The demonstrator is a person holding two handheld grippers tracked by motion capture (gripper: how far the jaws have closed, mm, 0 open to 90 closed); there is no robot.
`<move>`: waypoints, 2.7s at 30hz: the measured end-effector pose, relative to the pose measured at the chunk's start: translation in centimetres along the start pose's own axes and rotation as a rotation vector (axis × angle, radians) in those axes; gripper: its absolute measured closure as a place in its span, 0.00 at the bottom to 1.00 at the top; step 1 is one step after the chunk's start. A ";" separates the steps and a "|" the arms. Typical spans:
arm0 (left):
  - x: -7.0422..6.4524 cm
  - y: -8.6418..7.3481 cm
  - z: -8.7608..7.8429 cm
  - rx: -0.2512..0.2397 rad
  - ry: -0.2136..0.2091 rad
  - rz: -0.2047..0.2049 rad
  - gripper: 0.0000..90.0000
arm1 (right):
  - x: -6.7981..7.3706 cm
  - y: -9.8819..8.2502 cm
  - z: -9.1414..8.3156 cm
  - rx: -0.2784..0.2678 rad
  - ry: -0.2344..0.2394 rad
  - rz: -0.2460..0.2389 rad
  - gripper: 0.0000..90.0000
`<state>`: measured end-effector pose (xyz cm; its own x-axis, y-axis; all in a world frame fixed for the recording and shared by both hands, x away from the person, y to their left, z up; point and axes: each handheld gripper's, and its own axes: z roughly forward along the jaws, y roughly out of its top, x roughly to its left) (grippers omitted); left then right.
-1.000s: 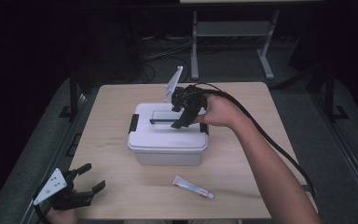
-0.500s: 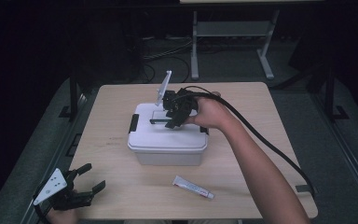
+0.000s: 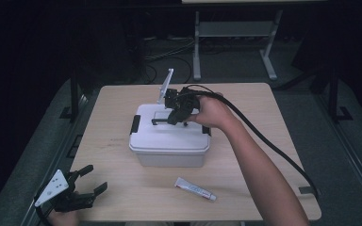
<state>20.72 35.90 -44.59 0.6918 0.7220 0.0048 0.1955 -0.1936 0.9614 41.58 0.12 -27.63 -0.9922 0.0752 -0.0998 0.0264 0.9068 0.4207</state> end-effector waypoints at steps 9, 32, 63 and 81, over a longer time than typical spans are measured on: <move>0.0 0.0 0.0 0.000 -0.002 -0.002 0.17 | -0.4 0.0 0.2 -0.006 0.004 0.020 0.91; 0.1 -0.1 0.0 -0.002 0.000 -0.003 0.17 | -1.0 0.5 0.1 0.023 0.019 0.005 0.94; 0.1 -0.1 0.0 -0.003 0.001 -0.006 0.17 | -1.2 0.5 -0.2 0.003 0.022 -0.002 0.94; 0.2 0.0 0.0 -0.008 0.004 -0.004 0.17 | -1.3 0.2 -1.4 -0.035 0.006 0.017 0.94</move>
<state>20.81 36.04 -44.60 0.6883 0.7254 0.0018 0.1924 -0.1850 0.9637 42.74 -0.34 -26.17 -0.9923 0.0882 -0.0870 0.0393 0.8901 0.4541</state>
